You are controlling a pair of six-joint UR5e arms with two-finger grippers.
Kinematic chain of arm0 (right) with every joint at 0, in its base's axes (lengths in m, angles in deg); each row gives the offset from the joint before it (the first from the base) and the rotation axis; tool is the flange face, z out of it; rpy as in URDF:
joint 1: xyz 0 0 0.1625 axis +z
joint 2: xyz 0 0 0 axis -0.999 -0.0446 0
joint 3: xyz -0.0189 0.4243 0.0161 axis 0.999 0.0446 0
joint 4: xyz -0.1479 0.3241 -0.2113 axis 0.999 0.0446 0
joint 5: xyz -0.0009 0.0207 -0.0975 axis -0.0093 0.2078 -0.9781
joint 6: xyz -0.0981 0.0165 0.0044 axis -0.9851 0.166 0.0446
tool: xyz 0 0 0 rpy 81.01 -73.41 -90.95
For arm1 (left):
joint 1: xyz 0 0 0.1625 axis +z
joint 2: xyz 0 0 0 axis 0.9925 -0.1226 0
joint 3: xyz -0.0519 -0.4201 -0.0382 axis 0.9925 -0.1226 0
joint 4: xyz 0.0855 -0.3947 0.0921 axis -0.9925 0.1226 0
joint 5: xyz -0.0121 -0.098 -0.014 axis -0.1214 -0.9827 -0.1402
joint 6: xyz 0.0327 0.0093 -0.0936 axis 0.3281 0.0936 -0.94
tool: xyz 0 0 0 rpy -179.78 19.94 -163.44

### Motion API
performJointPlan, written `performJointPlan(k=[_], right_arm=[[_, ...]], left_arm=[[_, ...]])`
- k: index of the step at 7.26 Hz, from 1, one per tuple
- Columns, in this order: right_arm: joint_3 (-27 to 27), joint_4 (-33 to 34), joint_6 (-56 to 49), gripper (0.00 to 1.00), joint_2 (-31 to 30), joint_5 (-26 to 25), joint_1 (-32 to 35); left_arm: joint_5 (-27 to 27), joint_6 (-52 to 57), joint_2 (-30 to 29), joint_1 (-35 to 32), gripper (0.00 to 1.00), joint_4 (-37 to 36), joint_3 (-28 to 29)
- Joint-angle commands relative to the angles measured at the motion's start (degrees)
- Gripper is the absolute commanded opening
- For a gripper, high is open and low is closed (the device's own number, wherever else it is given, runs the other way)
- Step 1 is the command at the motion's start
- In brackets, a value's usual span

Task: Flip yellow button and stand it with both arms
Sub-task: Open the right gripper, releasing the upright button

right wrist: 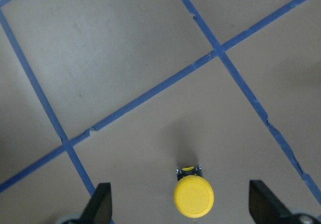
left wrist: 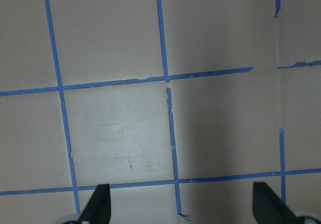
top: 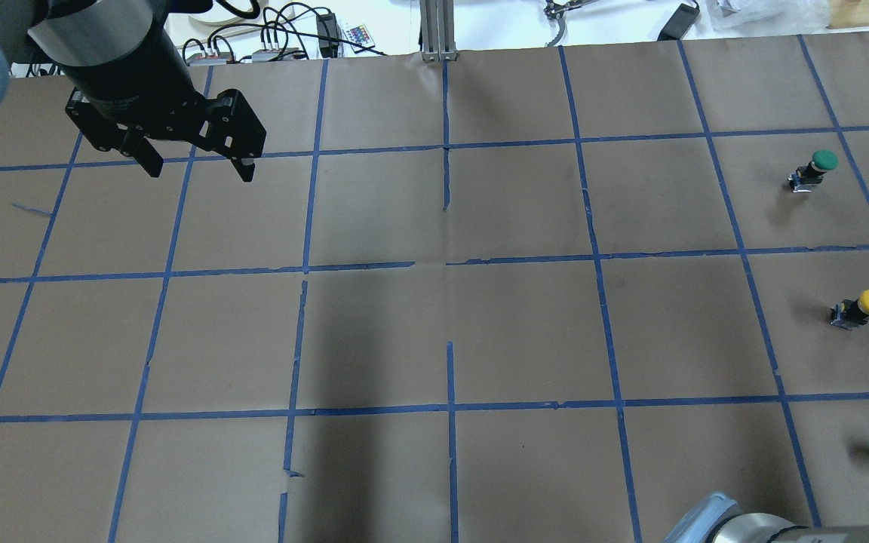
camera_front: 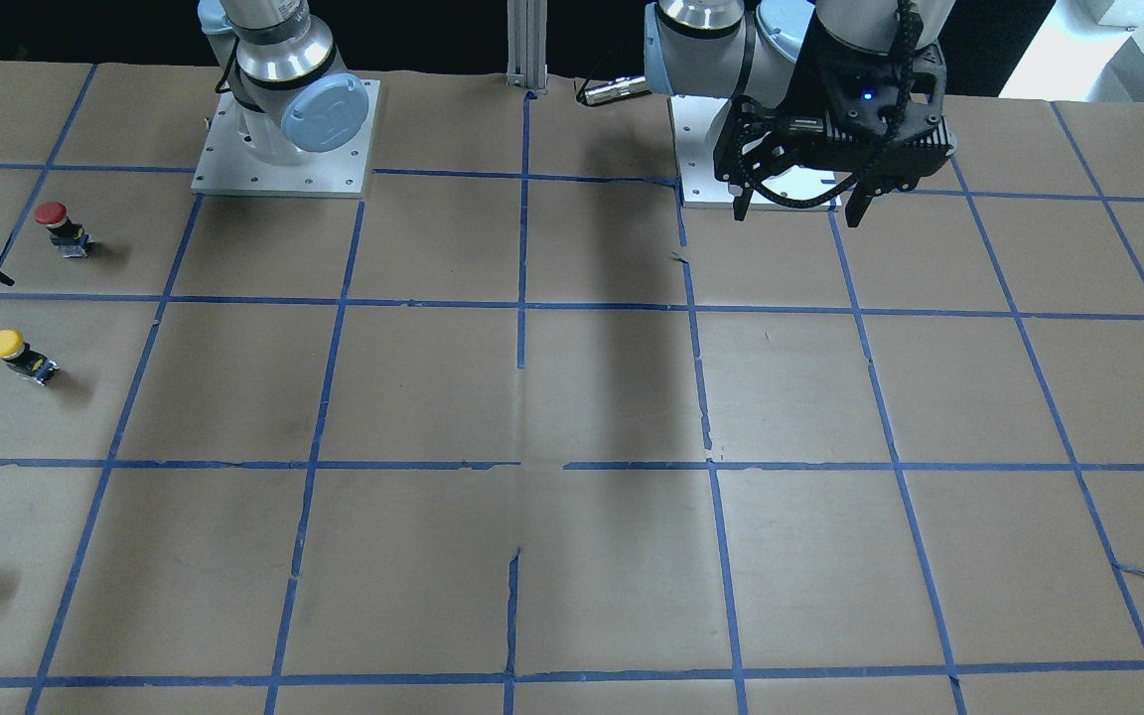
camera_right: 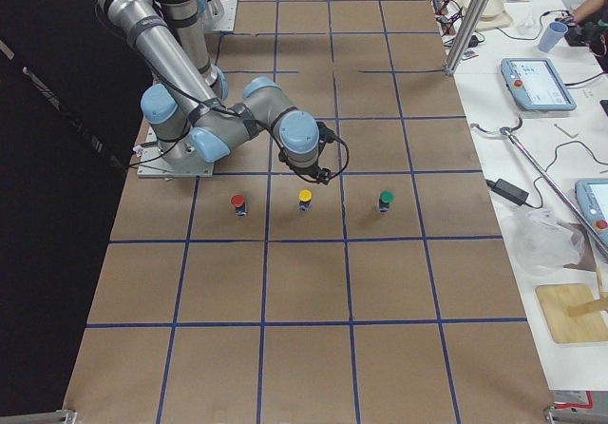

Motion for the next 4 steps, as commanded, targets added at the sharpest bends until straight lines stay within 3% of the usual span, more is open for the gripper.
performJointPlan(k=[1,4], right_arm=[[0.3,-0.75,29.8,0.99,-6.35,-1.25,6.04],[0.48,-0.57,74.62,0.99,-9.54,-9.23,22.8]], left_arm=[[0.01,0.0,-0.04,0.0,1.0,0.01,0.14],[0.01,0.0,-0.04,0.0,1.0,0.01,0.14]])
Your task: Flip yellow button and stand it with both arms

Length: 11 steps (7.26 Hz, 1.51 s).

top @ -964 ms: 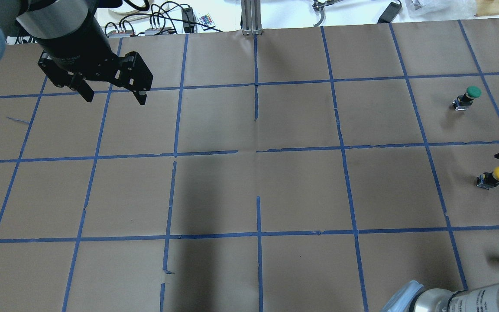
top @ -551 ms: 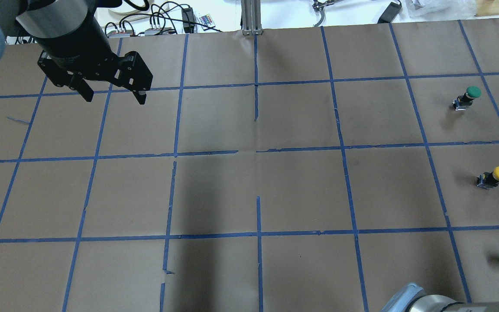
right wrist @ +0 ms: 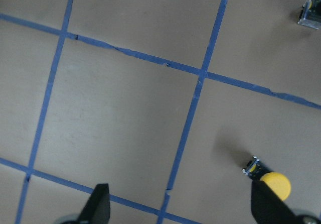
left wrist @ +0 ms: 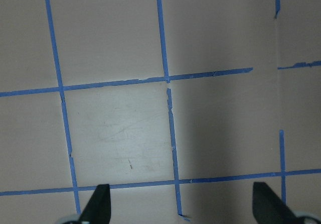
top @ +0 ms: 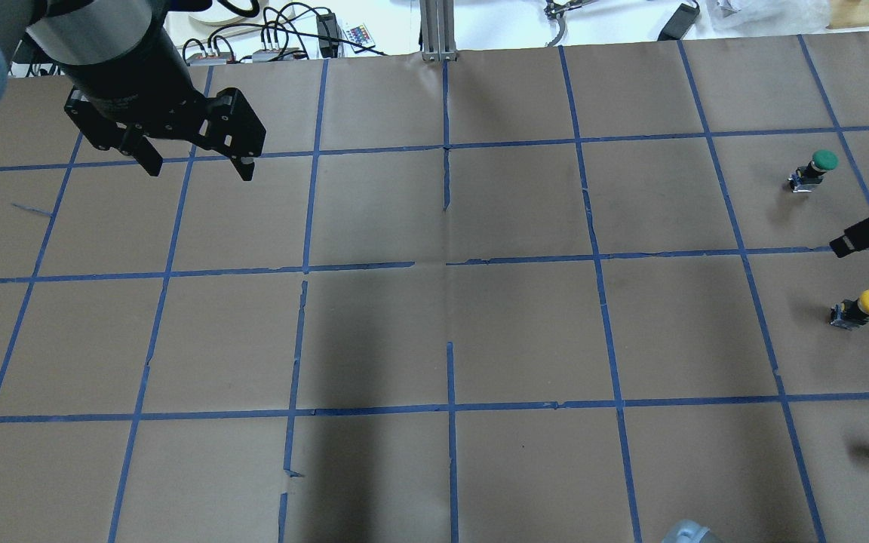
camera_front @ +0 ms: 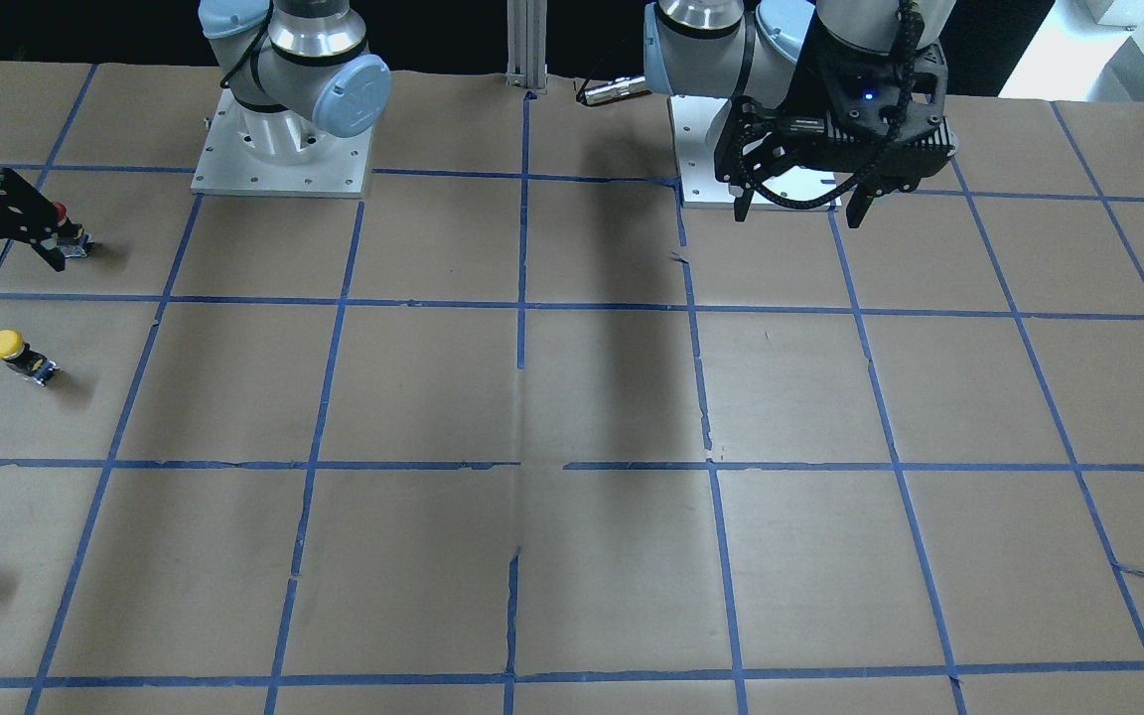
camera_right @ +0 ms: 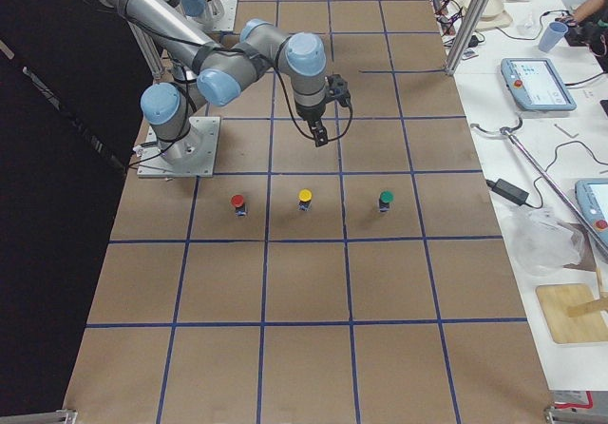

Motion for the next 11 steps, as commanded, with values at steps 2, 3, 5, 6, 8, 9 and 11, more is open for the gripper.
performJointPlan(k=[2,3,5,6,8,9,11], right_arm=[[5.37,-6.62,42.59,1.0,-0.14,-4.64,16.73],[9.06,-10.68,49.75,1.0,0.74,-4.38,19.82],[13.47,-14.75,62.14,1.0,0.84,-4.64,29.64],[14.19,-15.37,63.34,1.0,0.84,-4.64,32.48],[16.9,-21.66,63.27,1.0,0.22,-5.78,33.03],[17.18,-22.05,62.49,1.0,-0.13,-5.78,33.03],[17.18,-20.74,62.39,1.0,-1.17,-5.78,33.03]], left_arm=[[0.0,0.0,0.08,0.09,1.0,0.0,0.01],[0.0,0.0,0.17,0.09,1.0,0.0,0.01],[0.53,0.09,0.17,0.09,1.0,0.0,0.01],[0.7,0.0,0.17,0.09,1.0,0.0,0.01],[0.79,0.0,0.08,0.09,1.0,0.0,0.01],[0.79,0.0,0.17,0.09,1.0,0.0,0.01],[0.71,0.0,0.08,0.0,1.0,0.0,0.01]])
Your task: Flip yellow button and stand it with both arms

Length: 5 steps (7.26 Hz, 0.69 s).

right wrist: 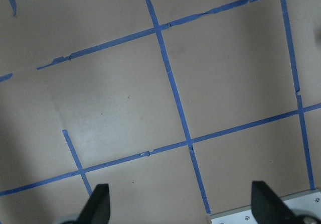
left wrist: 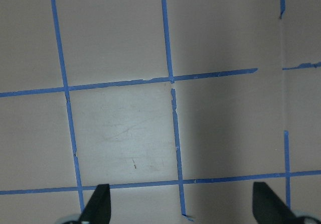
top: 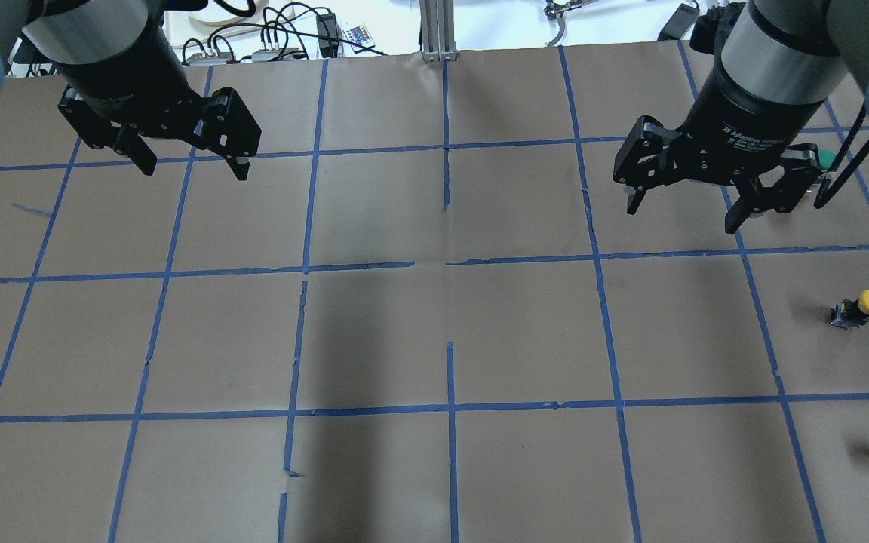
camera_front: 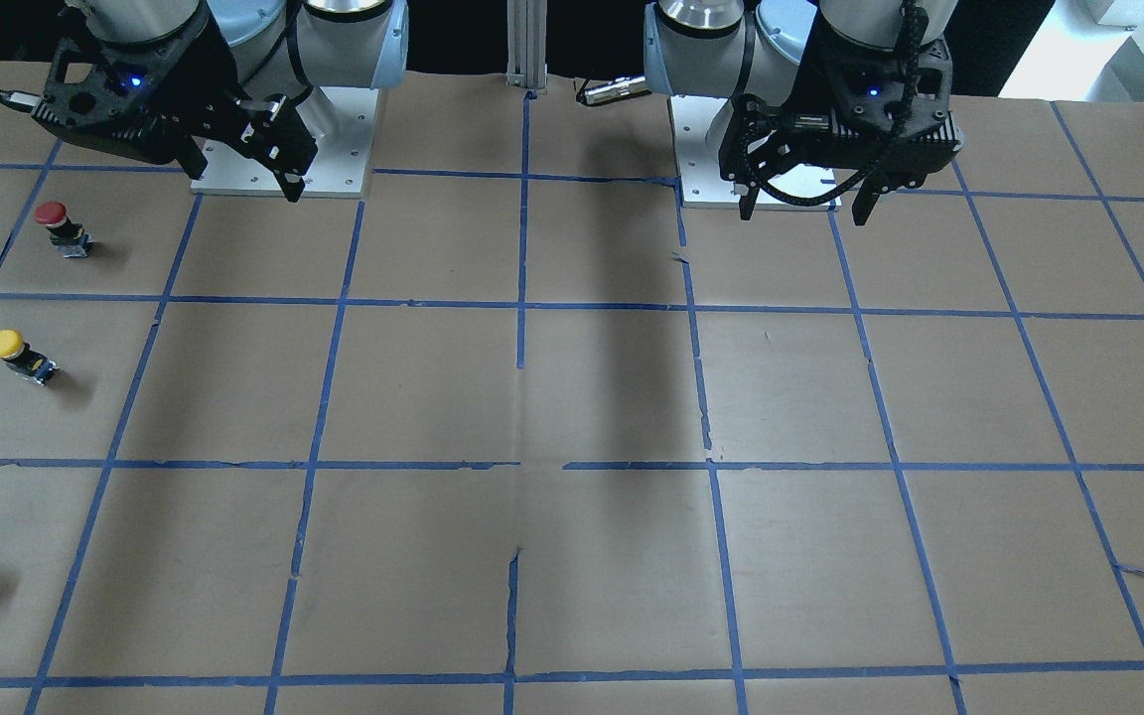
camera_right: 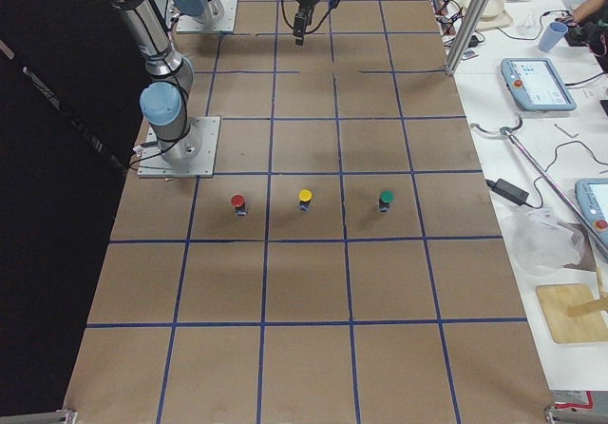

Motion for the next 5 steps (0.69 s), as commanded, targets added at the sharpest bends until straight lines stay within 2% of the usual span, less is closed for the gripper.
performJointPlan(k=[1,3,4,5], right_arm=[[-0.25,0.37,-0.16,1.0,-1.87,-0.34,-0.04],[-0.25,0.37,-0.16,1.0,-1.88,-0.43,-0.31],[-0.25,0.29,-0.08,1.0,-1.97,-0.6,-0.39],[-0.25,0.37,-0.08,1.0,-1.88,-0.52,-0.4]], left_arm=[[-0.07,0.0,0.12,-0.16,1.0,0.0,-0.09],[-0.5,-0.35,0.21,-0.25,1.0,0.87,-0.09],[-3.9,-0.87,0.65,0.62,1.0,2.01,0.09],[-4.98,-0.88,0.83,1.33,1.0,2.02,0.09]])
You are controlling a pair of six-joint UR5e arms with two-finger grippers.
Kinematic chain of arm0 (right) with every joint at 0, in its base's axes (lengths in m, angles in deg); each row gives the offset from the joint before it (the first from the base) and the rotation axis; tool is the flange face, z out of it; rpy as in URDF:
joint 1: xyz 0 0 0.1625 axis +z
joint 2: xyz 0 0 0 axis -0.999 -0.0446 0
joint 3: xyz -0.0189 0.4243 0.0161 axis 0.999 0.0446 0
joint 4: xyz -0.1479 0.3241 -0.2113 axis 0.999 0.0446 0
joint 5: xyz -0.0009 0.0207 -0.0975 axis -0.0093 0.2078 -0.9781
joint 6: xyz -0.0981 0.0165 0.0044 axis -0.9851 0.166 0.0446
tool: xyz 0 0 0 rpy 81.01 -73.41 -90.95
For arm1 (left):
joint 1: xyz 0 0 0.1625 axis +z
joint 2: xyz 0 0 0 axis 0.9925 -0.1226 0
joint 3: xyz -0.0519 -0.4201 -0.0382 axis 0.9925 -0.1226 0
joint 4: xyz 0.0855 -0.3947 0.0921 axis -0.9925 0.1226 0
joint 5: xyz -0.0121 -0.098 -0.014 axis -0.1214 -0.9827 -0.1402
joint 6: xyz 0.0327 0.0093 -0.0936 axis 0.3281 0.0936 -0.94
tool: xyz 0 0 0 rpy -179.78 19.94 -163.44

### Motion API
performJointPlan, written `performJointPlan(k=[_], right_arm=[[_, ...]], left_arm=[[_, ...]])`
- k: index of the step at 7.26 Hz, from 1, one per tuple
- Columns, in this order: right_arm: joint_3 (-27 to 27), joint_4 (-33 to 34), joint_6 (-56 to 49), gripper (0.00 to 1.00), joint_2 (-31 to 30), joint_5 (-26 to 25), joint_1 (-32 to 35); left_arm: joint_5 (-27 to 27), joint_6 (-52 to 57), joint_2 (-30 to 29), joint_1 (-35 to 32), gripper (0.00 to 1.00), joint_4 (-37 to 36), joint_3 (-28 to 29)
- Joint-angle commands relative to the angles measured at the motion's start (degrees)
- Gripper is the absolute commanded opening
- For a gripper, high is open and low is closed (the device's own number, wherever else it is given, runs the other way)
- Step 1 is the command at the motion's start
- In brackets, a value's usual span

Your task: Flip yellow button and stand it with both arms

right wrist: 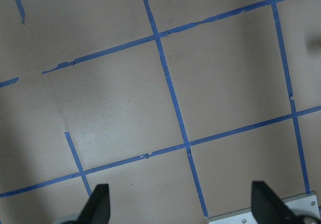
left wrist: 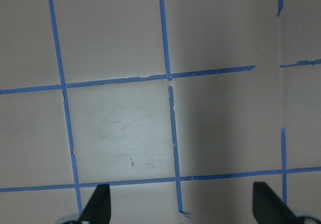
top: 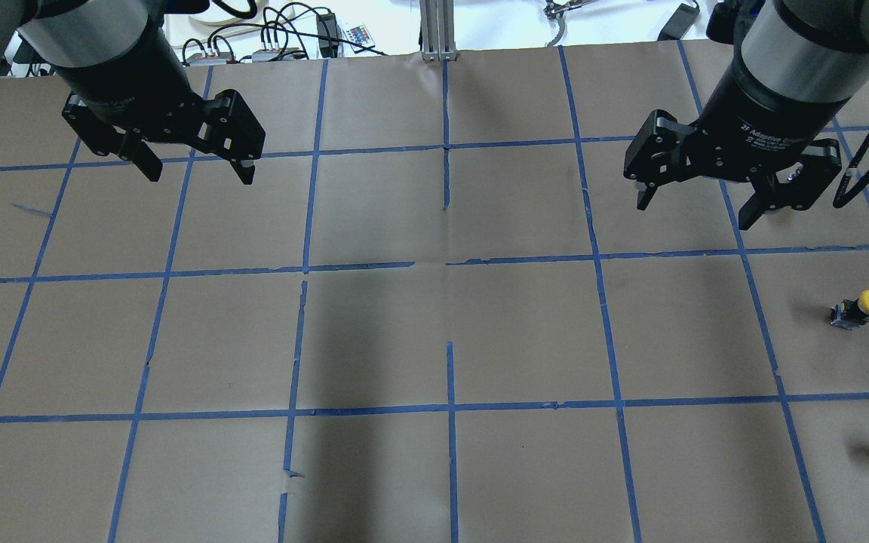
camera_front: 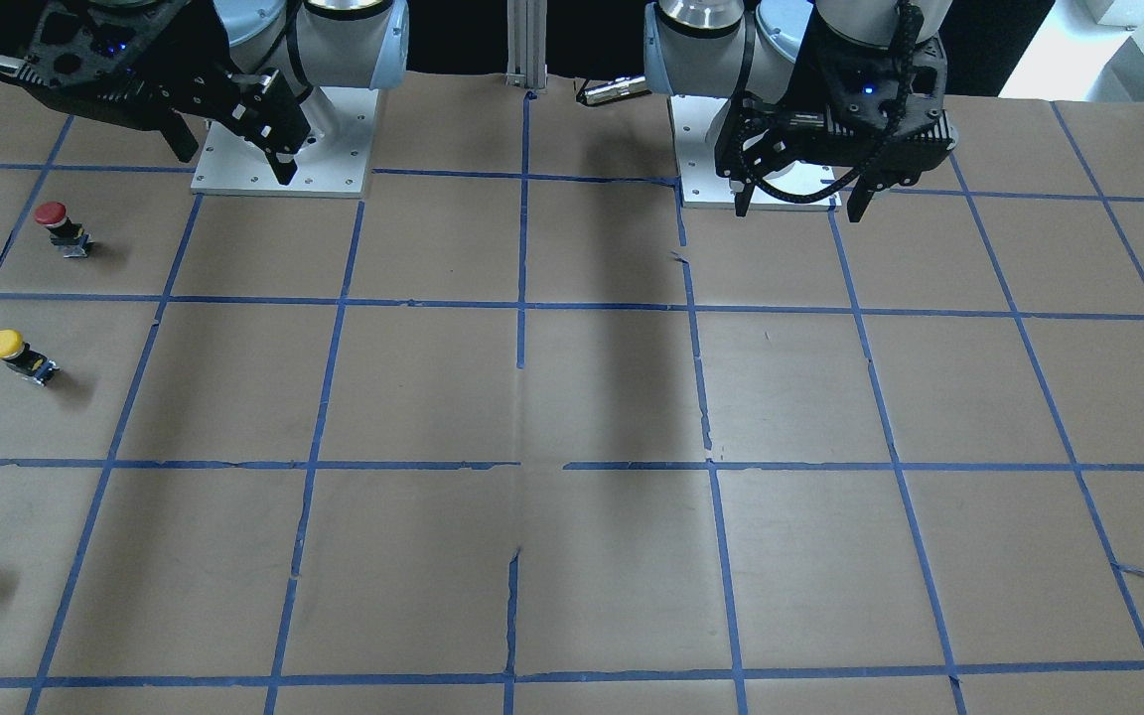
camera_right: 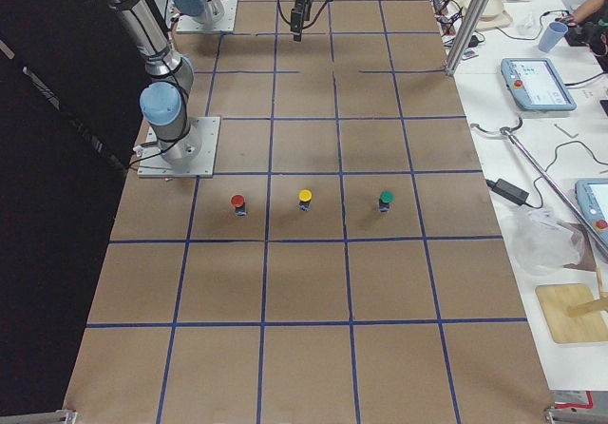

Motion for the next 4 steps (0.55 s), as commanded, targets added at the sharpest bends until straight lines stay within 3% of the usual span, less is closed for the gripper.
performJointPlan(k=[1,4], right_arm=[[-0.01,0.04,0.03,1.0,-0.08,-0.01,-0.05],[-0.01,-0.57,-0.06,1.0,-0.25,-0.27,0.03]], left_arm=[[-1.83,0.14,0.55,1.69,1.0,0.56,-0.2],[-1.04,-1.08,0.47,1.35,1.0,0.73,-0.2]])
